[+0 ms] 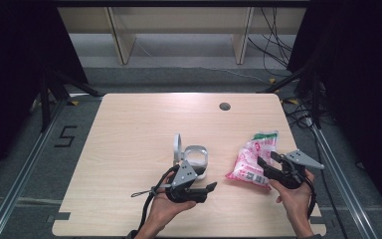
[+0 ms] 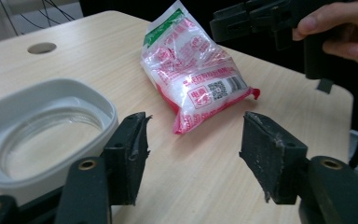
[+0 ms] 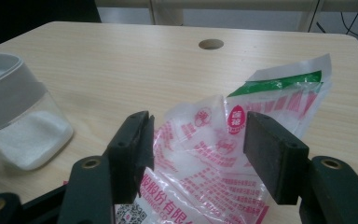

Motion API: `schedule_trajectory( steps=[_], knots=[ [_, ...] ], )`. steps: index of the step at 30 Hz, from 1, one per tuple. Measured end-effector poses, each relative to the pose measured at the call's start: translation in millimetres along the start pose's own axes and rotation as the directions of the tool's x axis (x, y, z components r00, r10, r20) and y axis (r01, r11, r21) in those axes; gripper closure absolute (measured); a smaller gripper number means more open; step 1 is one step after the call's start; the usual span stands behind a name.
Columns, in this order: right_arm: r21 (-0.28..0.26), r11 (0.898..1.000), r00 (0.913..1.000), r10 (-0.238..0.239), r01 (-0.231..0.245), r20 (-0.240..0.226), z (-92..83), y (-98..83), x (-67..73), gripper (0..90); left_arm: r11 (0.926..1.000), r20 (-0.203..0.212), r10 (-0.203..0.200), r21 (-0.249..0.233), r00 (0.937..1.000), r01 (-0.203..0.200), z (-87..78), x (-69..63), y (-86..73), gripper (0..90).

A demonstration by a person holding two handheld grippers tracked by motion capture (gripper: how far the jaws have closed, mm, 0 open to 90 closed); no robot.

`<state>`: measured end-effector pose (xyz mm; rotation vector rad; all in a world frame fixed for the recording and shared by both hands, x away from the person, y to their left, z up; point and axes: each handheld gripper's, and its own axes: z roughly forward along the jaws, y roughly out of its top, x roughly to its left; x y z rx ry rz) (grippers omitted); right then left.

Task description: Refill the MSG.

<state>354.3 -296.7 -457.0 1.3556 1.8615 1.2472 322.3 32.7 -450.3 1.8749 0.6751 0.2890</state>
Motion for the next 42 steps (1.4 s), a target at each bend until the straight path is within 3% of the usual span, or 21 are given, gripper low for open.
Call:
schedule_trajectory(
  steps=[2,3,4,6,7,11,12,14,15,18,21,24,28,35,37,42],
  knots=[
    [0.011,1.0,0.9996,0.002,-0.002,-0.028,-0.7,-0.5,1.6,42.0,0.9997,-0.01,0.023,0.01,0.9997,-0.023,-1.3,-0.3,-0.7,43.8],
    [-0.003,1.0,0.9997,-0.017,0.017,-0.015,0.9,-0.7,0.4,42.0,0.9994,-0.009,0.033,0.011,0.9994,-0.032,-2.2,-0.6,-1.4,44.7],
    [-0.001,1.0,0.9997,0.01,-0.01,-0.021,0.6,-1.4,3.2,42.0,0.999,-0.002,0.043,0.014,0.9991,-0.043,-3.5,-0.5,-2.4,45.5],
    [-0.008,1.0,0.9998,-0.003,0.003,-0.018,1.1,-2.1,2.2,42.0,0.999,-0.008,0.042,0.012,0.9991,-0.042,-6.7,-1.4,-5.6,47.1],
    [-0.01,1.0,0.9998,0.004,-0.005,-0.021,1.1,-2.6,2.5,42.1,0.998,-0.011,0.061,0.019,0.9981,-0.061,-9.3,-0.1,-6.7,48.5],
    [0.014,1.0,0.9993,0.027,-0.027,-0.026,-0.9,-3.5,4.0,42.1,0.9983,-0.007,0.057,0.005,0.9983,-0.057,-17.0,1.7,-11.7,56.5],
    [-0.007,1.0,0.9997,0.015,-0.015,-0.02,1.7,-4.2,4.0,42.1,0.9984,-0.002,0.057,-0.001,0.9984,-0.057,-18.4,2.6,-13.0,58.5],
    [-0.002,1.0,0.9996,0.014,-0.014,-0.024,1.6,-4.3,4.8,42.2,0.9971,-0.017,0.076,0.008,0.997,-0.076,-22.6,5.5,-14.8,61.9],
    [-0.005,1.0,0.9994,-0.018,0.018,-0.028,2.0,-4.0,1.9,42.2,0.9978,-0.029,0.066,0.005,0.9974,-0.066,-24.7,6.7,-16.5,63.8],
    [-0.007,1.0,0.9994,-0.018,0.017,-0.03,2.3,-4.4,1.5,42.4,0.998,-0.044,0.063,0.003,0.997,-0.063,-31.4,12.4,-20.3,67.1],
    [-0.01,1.0,0.9991,-0.011,0.011,-0.041,2.4,-4.6,2.0,42.5,0.996,-0.062,0.089,-0.003,0.9941,-0.089,-39.4,16.8,-22.7,71.4],
    [-0.002,1.0,0.9997,0.003,-0.003,-0.025,1.7,-4.9,5.1,42.5,0.9974,-0.082,0.069,-0.018,0.9943,-0.07,-45.1,19.2,-25.9,76.8],
    [-0.004,1.0,0.9995,-0.005,0.005,-0.03,2.5,-5.3,5.4,42.6,0.9939,-0.119,0.105,-0.021,0.9873,-0.109,-50.3,22.8,-27.3,83.0],
    [-0.01,1.0,0.9999,0.004,-0.005,-0.013,2.6,-5.0,5.4,42.5,0.9955,-0.14,0.081,-0.037,0.9868,-0.087,-54.8,30.6,-31.4,88.3],
    [-0.005,1.0,0.9993,0.008,-0.008,-0.036,2.2,-5.2,5.3,42.5,0.9958,-0.142,0.078,-0.036,0.9868,-0.084,-57.4,32.0,-31.5,88.7],
    [0.006,1.0,0.9991,-0.013,0.013,-0.042,2.1,-4.6,5.9,42.5,0.9958,-0.171,0.071,-0.044,0.9827,-0.08,-60.9,37.7,-32.3,89.2]
  ],
)
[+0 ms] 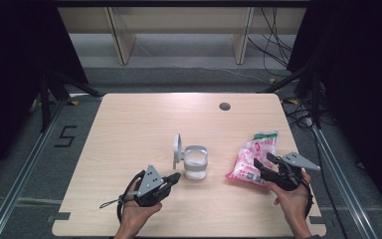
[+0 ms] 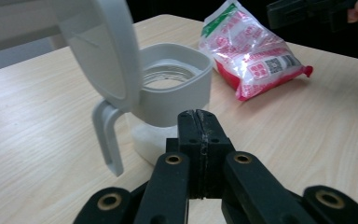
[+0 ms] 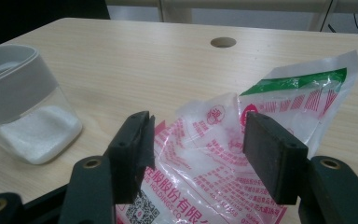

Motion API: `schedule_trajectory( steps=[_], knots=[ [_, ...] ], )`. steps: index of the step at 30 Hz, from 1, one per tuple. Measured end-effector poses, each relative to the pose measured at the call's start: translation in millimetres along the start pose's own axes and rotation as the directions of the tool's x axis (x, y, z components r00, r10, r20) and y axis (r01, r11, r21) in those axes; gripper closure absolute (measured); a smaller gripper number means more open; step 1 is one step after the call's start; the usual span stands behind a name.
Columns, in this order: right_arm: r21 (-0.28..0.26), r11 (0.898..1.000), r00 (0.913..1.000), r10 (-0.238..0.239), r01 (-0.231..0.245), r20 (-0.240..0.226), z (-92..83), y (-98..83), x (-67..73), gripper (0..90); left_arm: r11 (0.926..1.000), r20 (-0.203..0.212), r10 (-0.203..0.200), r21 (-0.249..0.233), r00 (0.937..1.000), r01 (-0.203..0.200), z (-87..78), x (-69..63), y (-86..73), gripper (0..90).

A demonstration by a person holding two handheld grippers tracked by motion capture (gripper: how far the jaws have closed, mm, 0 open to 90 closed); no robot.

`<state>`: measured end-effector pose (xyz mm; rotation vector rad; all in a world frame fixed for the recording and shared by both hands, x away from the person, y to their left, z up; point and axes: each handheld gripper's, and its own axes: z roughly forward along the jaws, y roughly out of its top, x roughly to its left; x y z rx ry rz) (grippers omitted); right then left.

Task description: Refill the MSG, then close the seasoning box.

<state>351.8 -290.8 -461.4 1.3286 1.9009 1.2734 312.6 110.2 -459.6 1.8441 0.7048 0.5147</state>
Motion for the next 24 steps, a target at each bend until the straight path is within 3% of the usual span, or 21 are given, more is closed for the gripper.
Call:
schedule_trajectory(
  steps=[7,9,13,15,18,20,22,23,24],
  knots=[
    [-0.006,1.0,0.9998,0.018,-0.018,-0.008,3.6,-0.4,2.4,42.5,1.0,-0.021,0.0,-0.003,0.9998,0.0,-0.5,5.0,-0.2,89.3],
    [-0.011,1.0,0.9997,-0.022,0.022,-0.005,6.5,-0.3,-0.2,42.5,1.0,-0.029,0.001,-0.003,0.9996,-0.001,-0.6,6.9,-0.7,89.3],
    [0.011,1.0,1.0,0.0,0.0,-0.008,6.1,-0.1,4.6,42.5,0.9999,-0.039,-0.005,-0.013,0.9992,0.005,-2.8,9.4,0.4,89.3],
    [0.006,1.0,0.9998,-0.018,0.018,0.0,7.2,0.0,4.4,42.5,0.9996,-0.035,0.012,-0.023,0.9993,-0.013,-3.0,12.5,2.2,89.3],
    [-0.006,1.0,0.9999,-0.001,0.001,-0.011,6.9,0.2,6.0,42.5,0.9997,-0.044,-0.009,-0.023,0.999,0.008,-3.7,13.1,4.0,89.3],
    [0.008,1.0,0.9997,-0.022,0.022,-0.009,6.7,1.0,5.5,42.4,0.9996,-0.043,-0.009,-0.027,0.9991,0.007,-2.6,14.7,5.3,89.3],
    [0.0,1.0,0.9986,-0.029,0.029,-0.044,7.0,0.3,4.6,42.4,0.9992,-0.045,-0.012,-0.039,0.9989,0.011,-0.5,16.8,6.4,89.3],
    [0.01,1.0,0.9998,-0.003,0.004,-0.02,6.1,-0.5,7.9,42.3,0.9996,-0.054,0.006,-0.028,0.9985,-0.008,-0.4,18.4,7.7,89.3],
    [0.007,1.0,0.9999,-0.012,0.012,-0.012,7.1,-0.5,8.1,42.3,0.9996,-0.055,-0.003,-0.028,0.9985,0.002,0.3,18.8,8.3,89.3]
  ],
)
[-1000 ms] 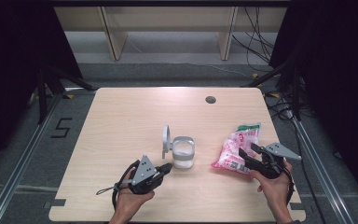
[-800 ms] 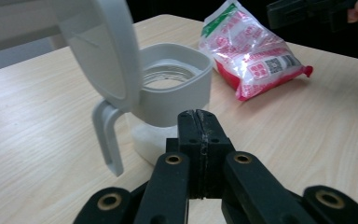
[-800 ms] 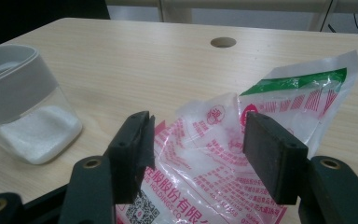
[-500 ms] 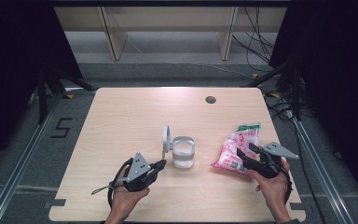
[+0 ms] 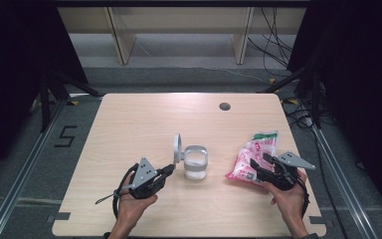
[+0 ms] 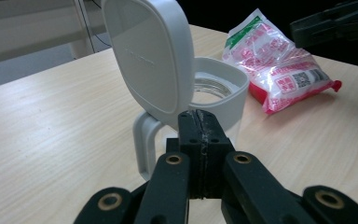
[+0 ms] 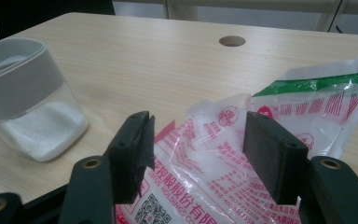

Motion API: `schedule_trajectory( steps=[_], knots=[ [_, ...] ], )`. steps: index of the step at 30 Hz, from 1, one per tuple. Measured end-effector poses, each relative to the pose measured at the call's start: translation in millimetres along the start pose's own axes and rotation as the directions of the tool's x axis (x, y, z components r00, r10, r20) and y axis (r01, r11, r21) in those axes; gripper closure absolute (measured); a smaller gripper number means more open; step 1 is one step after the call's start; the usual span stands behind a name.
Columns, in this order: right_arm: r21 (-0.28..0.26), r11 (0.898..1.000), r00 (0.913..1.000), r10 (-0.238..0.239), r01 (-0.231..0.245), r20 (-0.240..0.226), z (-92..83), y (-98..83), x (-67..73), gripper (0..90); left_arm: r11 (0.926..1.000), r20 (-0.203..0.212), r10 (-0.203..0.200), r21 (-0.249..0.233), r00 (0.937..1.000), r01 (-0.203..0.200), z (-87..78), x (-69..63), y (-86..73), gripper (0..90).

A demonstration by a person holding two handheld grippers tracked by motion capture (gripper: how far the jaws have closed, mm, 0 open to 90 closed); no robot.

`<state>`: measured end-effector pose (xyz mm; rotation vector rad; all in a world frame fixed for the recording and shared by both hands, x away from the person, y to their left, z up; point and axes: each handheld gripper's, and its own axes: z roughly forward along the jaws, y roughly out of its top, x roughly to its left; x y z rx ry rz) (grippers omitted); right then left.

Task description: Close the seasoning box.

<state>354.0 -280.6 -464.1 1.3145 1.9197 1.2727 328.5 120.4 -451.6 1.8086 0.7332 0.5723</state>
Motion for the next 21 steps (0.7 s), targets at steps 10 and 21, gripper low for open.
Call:
schedule_trajectory(
  steps=[10,21],
  knots=[
    [-0.002,1.0,0.9997,0.01,-0.01,-0.024,-1.8,-1.0,3.7,41.6,0.9994,-0.024,-0.034,-0.005,0.9991,0.034,3.3,15.7,2.0,89.2],
    [-0.004,1.0,0.9993,0.011,-0.011,-0.035,-5.4,-2.8,9.6,41.5,0.9991,-0.012,-0.043,0.001,0.999,0.043,16.0,23.9,7.8,88.9]
  ],
)
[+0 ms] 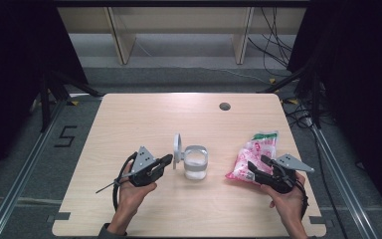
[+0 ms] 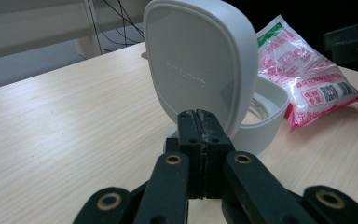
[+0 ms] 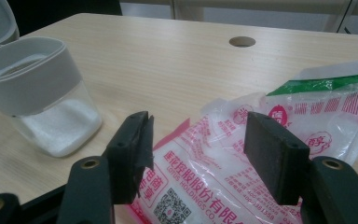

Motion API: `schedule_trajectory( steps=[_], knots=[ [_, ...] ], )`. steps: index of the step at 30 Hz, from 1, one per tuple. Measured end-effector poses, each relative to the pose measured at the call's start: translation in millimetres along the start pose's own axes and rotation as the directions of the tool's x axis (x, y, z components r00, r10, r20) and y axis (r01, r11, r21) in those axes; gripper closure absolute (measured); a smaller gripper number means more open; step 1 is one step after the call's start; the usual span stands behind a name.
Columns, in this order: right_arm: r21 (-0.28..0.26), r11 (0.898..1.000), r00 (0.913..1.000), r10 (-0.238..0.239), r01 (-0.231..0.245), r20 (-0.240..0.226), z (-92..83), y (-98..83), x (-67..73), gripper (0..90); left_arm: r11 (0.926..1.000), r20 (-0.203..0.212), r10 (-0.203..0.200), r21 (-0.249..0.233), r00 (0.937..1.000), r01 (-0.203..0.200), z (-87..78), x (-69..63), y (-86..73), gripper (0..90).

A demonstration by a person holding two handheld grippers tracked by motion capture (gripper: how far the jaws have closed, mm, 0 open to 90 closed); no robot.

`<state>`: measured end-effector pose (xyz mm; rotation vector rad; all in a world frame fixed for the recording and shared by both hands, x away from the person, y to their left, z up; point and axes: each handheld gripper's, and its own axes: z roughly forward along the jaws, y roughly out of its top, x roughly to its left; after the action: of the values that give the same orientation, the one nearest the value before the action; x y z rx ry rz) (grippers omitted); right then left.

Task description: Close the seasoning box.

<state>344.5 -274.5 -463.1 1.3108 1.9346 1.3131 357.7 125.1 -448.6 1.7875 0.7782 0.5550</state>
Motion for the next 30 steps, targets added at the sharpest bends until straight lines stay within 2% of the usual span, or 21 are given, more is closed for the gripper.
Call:
schedule_trajectory(
  steps=[1,2,3,4,5,6,7,8,10,12,13,15,17,18,19,21,24,25,28,29,30],
  knots=[
    [-0.016,0.999,0.9993,-0.037,0.037,-0.003,0.8,0.3,-2.5,41.5,1.0,0.0,0.004,-0.001,1.0,-0.004,1.2,1.0,0.6,88.9],
    [-0.017,0.999,0.9986,-0.051,0.052,0.012,1.4,-0.1,-2.6,41.4,1.0,-0.005,0.007,0.006,1.0,-0.007,1.6,1.5,1.5,88.8],
    [-0.021,0.999,0.9996,-0.027,0.027,-0.008,1.0,-0.6,0.2,41.2,1.0,-0.003,0.008,0.004,1.0,-0.008,2.8,2.2,2.2,88.8],
    [-0.021,0.998,0.9984,-0.052,0.051,-0.022,0.6,-0.9,-1.4,41.0,0.9999,-0.007,0.014,0.008,0.9999,-0.014,3.4,2.9,3.0,88.8],
    [-0.009,0.999,0.9989,-0.044,0.044,-0.014,0.2,-1.2,0.1,40.7,0.9997,0.0,0.024,0.0,0.9997,-0.024,5.0,3.6,3.9,88.8],
    [-0.009,0.999,0.9987,-0.043,0.043,-0.027,-0.1,-1.7,0.6,39.9,0.9998,-0.012,0.017,0.008,0.9998,-0.017,5.0,2.6,4.7,88.9],
    [-0.002,1.0,0.9994,-0.029,0.029,-0.021,-0.1,-2.3,2.7,39.6,0.9997,-0.016,0.024,0.008,0.9996,-0.024,5.6,3.1,5.7,88.8],
    [-0.015,0.999,0.9987,-0.045,0.045,-0.024,0.0,-2.3,1.6,39.5,0.9998,-0.014,0.02,0.004,0.9997,-0.02,6.6,3.4,6.5,88.8],
    [0.016,1.0,0.9997,-0.018,0.018,-0.017,-2.0,-2.9,4.5,39.2,0.9998,-0.003,0.018,0.002,0.9998,-0.018,9.0,4.4,7.3,88.9],
    [-0.009,1.0,0.999,-0.029,0.029,-0.034,-1.6,-4.0,4.3,39.0,0.9998,-0.002,0.017,0.01,0.9999,-0.017,11.0,4.2,7.4,89.0],
    [0.001,0.999,0.9985,-0.051,0.051,-0.021,-1.3,-3.9,3.4,38.9,0.9998,-0.003,0.014,0.017,0.9999,-0.014,11.6,3.8,7.4,88.8],
    [0.001,0.999,0.9983,-0.037,0.037,-0.044,-2.8,-5.0,6.1,38.7,0.9998,-0.003,0.008,0.018,1.0,-0.008,13.0,4.5,7.2,88.8],
    [-0.002,0.998,0.9975,-0.06,0.06,-0.039,-2.3,-5.6,6.7,38.6,0.9999,-0.002,0.002,0.014,1.0,-0.002,14.1,5.7,7.5,88.8],
    [0.0,0.999,0.998,-0.044,0.044,-0.045,-2.5,-6.3,8.9,38.6,0.9998,-0.002,0.006,0.02,1.0,-0.006,14.6,6.3,7.7,88.8],
    [0.002,0.998,0.9961,-0.059,0.06,-0.065,-2.5,-6.3,8.4,38.5,0.9998,0.0,-0.001,0.018,1.0,0.001,15.3,6.3,7.5,88.8],
    [0.007,0.999,0.9975,-0.043,0.043,-0.057,-3.4,-7.0,11.6,38.5,0.9998,0.004,-0.007,0.018,1.0,0.007,16.6,7.3,7.6,88.5],
    [0.016,0.997,0.9956,-0.068,0.069,-0.064,-3.8,-6.9,11.7,38.5,0.9998,0.01,-0.016,0.01,0.9998,0.016,18.6,10.6,7.8,88.5],
    [0.01,0.999,0.9961,-0.043,0.044,-0.077,-4.6,-7.9,14.1,38.5,0.9998,0.005,-0.017,0.01,0.9998,0.017,19.0,10.6,8.0,88.2],
    [0.013,0.998,0.9968,-0.057,0.058,-0.056,-4.3,-8.1,13.3,38.4,0.9998,0.001,-0.008,0.02,1.0,0.008,19.3,9.5,8.6,87.9],
    [0.012,0.999,0.9963,-0.045,0.046,-0.074,-5.8,-8.0,13.6,38.5,0.9998,0.002,0.001,0.017,1.0,-0.001,19.6,9.8,9.1,88.2],
    [0.006,0.997,0.9955,-0.071,0.072,-0.063,-5.3,-7.8,11.2,38.5,0.9998,0.003,-0.008,0.016,1.0,0.007,19.6,9.4,9.4,88.2]
  ],
)
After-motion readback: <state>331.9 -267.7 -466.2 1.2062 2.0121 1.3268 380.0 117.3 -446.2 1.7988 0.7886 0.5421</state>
